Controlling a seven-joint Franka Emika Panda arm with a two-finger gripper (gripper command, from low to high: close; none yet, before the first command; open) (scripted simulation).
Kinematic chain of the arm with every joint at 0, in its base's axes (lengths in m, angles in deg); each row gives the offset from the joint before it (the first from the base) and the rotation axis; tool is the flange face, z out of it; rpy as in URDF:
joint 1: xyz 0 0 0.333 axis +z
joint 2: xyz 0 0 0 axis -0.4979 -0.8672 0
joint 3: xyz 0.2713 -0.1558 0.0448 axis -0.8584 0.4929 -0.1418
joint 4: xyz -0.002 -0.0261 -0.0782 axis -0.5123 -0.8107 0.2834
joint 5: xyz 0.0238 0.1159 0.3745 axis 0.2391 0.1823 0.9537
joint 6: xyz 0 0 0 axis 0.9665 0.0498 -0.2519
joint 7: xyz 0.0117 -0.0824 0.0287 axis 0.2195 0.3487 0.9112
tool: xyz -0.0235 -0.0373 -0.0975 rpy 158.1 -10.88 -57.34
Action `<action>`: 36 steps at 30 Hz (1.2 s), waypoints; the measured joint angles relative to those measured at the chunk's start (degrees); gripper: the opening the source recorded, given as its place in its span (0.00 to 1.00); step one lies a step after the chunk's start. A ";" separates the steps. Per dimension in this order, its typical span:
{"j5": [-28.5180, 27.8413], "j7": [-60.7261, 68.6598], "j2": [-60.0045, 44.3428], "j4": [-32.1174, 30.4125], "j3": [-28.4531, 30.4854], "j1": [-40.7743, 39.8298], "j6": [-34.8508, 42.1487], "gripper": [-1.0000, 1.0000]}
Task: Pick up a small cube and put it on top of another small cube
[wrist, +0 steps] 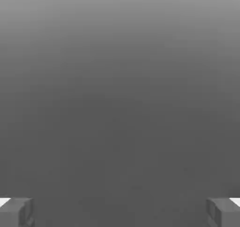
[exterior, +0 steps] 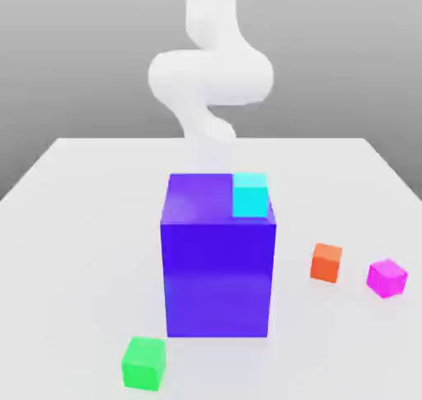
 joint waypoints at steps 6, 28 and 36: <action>2.19 14.55 -11.56 -4.50 -0.43 10.69 -6.17 0.50; -7.26 49.70 -53.17 -18.21 -8.55 37.41 -29.58 0.50; -10.26 47.61 -60.99 -16.77 -4.97 40.48 -35.71 0.00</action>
